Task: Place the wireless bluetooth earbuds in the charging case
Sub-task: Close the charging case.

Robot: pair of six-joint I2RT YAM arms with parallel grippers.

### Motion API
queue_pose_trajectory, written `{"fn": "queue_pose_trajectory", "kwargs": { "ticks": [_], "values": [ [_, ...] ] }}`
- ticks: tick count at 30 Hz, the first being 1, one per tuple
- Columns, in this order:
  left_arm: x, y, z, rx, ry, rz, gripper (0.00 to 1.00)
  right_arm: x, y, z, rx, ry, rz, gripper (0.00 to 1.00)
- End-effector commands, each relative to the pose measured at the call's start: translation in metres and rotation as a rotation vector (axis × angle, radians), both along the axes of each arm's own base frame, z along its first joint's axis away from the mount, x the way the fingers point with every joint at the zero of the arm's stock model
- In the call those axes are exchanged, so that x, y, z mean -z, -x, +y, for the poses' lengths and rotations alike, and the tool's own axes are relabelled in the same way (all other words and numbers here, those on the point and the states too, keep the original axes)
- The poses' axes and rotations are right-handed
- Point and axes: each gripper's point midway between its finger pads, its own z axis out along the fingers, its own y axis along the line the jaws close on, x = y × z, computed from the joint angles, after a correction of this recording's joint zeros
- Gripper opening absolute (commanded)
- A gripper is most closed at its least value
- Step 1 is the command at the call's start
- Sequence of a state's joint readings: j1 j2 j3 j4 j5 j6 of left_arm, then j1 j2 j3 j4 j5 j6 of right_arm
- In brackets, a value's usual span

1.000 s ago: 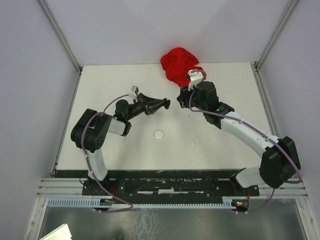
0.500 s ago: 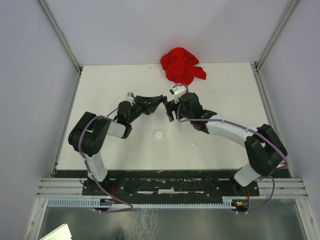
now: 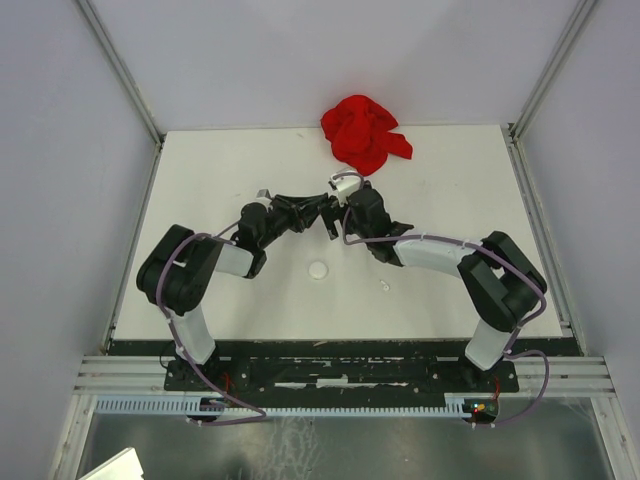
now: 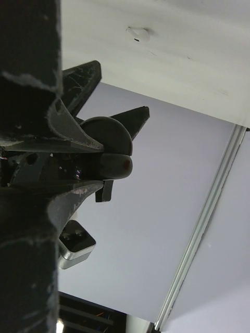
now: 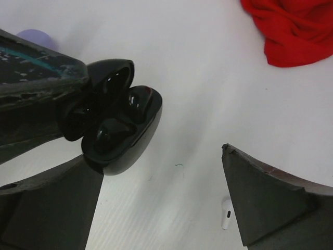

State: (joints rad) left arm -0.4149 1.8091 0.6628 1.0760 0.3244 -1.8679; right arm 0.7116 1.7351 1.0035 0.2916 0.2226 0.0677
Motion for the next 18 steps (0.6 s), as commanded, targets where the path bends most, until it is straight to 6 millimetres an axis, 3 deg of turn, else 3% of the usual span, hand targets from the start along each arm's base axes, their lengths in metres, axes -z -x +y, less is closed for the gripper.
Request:
{"fn": "queue_pose_trajectory", "kwargs": {
  "ticks": [1, 18],
  "values": [
    [-0.016, 0.007, -0.004, 0.037, 0.046, -0.027, 0.03, -0.044, -0.025, -0.002, 0.085, -0.029, -0.152, 1.00],
    [0.011, 0.012, -0.002, 0.050, 0.040, 0.004, 0.03, -0.057, -0.018, -0.043, 0.211, 0.036, -0.213, 0.99]
  ]
}}
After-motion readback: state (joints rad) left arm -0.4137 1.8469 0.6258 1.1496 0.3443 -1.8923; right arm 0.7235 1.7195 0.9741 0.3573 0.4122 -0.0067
